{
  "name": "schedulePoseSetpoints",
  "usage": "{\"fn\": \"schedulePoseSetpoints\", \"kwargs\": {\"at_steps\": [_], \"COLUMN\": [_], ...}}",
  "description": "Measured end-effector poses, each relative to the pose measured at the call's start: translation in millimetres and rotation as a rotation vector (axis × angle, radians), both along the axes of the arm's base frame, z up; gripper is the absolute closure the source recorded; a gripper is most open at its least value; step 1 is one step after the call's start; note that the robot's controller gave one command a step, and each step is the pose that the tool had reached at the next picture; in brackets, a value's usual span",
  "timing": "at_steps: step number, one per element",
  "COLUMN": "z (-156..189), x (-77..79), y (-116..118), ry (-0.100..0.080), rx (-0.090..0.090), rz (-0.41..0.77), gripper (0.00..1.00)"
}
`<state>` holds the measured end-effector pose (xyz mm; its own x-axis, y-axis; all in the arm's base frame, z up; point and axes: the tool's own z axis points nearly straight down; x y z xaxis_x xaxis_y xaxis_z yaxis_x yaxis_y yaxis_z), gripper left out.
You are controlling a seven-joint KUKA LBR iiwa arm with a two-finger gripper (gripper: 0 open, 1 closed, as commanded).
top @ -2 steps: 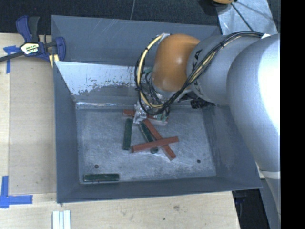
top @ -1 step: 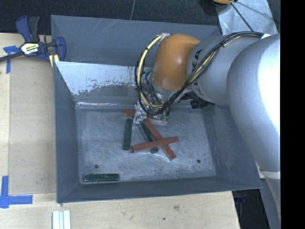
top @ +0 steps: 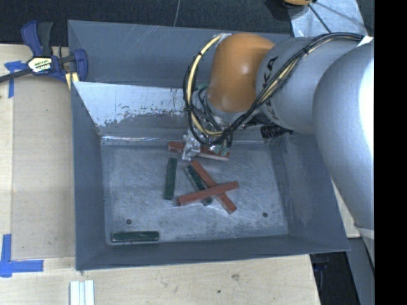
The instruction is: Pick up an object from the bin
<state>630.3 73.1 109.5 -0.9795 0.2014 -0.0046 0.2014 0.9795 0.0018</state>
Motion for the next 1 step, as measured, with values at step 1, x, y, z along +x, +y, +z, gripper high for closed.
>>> {"fn": "schedulePoseSetpoints", "kwargs": {"at_steps": [1], "z": [52.0], "x": [0.6], "y": [-0.1], "ry": [-0.003], "rx": [0.0], "rz": [0.0], "gripper": [1.0]}}
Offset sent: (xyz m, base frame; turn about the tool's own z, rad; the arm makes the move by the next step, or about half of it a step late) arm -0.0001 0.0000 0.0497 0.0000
